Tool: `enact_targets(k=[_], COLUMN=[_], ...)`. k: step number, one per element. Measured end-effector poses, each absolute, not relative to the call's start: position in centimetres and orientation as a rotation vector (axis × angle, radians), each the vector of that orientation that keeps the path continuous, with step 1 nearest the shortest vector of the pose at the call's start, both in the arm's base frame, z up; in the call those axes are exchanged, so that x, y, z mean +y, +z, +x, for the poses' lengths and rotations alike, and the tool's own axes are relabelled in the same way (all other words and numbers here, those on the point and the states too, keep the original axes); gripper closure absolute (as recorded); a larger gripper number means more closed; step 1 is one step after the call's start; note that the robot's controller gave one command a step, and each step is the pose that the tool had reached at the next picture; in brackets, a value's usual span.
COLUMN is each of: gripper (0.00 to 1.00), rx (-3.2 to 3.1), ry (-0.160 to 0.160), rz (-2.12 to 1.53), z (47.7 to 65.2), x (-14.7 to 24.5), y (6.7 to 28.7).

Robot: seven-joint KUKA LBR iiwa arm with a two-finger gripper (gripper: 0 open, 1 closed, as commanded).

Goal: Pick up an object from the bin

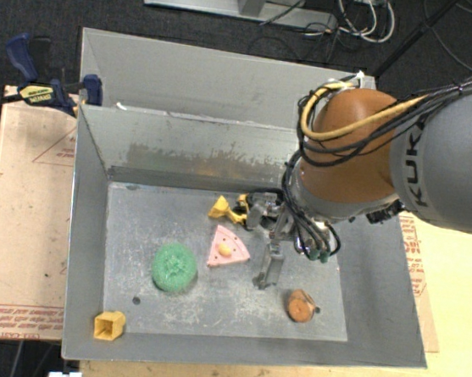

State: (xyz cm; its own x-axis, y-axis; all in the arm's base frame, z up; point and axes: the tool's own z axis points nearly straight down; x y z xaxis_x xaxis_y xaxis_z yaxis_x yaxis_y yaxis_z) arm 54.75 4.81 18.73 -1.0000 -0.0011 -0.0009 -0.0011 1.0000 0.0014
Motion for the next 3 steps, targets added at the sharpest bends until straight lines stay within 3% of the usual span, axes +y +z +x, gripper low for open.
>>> enact_targets(k=[2,3], gripper=[0.0,0.0], rx=[3.114,3.073], ry=[0.002,0.001], rz=[-0.374,-0.631], z=[58.9,57.3], x=[8.6,9.5], y=[13.2,9.7])
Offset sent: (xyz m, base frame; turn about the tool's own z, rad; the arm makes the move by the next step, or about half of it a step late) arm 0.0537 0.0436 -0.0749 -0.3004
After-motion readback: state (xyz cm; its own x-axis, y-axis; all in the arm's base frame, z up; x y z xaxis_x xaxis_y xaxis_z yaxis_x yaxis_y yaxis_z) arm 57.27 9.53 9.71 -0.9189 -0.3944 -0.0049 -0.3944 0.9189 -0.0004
